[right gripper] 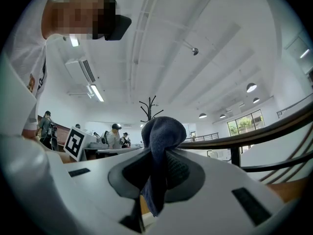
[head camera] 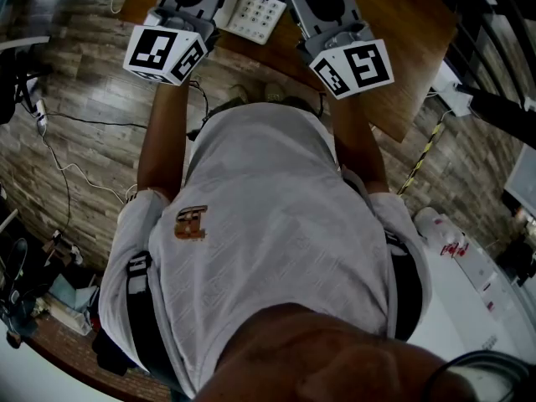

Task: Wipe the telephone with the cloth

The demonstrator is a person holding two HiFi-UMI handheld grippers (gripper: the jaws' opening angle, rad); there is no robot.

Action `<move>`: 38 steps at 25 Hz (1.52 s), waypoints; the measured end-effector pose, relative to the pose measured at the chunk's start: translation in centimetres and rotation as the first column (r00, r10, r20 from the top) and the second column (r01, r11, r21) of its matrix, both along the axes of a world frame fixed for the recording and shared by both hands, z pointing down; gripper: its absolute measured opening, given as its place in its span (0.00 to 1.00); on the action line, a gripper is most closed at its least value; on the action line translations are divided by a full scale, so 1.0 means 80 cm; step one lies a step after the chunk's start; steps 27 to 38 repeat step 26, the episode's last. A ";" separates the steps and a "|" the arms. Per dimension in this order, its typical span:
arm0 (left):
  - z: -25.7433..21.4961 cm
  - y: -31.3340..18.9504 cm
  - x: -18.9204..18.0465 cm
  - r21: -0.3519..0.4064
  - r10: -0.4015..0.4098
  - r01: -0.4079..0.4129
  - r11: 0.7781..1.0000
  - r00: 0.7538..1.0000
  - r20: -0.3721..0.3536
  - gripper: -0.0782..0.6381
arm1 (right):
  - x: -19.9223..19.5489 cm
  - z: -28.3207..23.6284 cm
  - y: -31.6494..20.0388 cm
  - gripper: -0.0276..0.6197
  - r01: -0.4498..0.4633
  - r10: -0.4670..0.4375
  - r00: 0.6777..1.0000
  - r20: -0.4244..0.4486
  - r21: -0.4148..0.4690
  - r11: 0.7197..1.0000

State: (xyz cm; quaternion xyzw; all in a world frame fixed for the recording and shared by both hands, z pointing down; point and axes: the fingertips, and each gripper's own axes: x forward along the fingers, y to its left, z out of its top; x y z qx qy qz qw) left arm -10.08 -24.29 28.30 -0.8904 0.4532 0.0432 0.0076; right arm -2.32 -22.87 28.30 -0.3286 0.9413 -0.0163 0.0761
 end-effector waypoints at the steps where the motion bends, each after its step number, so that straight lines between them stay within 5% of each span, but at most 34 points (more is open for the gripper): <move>1: 0.000 0.000 0.002 0.001 0.001 -0.001 1.000 1.000 0.001 0.13 | 0.002 0.001 0.000 0.15 -0.001 0.001 1.000 0.000 0.000 1.000; 38: 0.010 0.000 -0.011 -0.010 0.006 -0.006 1.000 1.000 -0.006 0.13 | -0.007 0.011 0.004 0.15 -0.011 0.011 1.000 -0.013 -0.004 1.000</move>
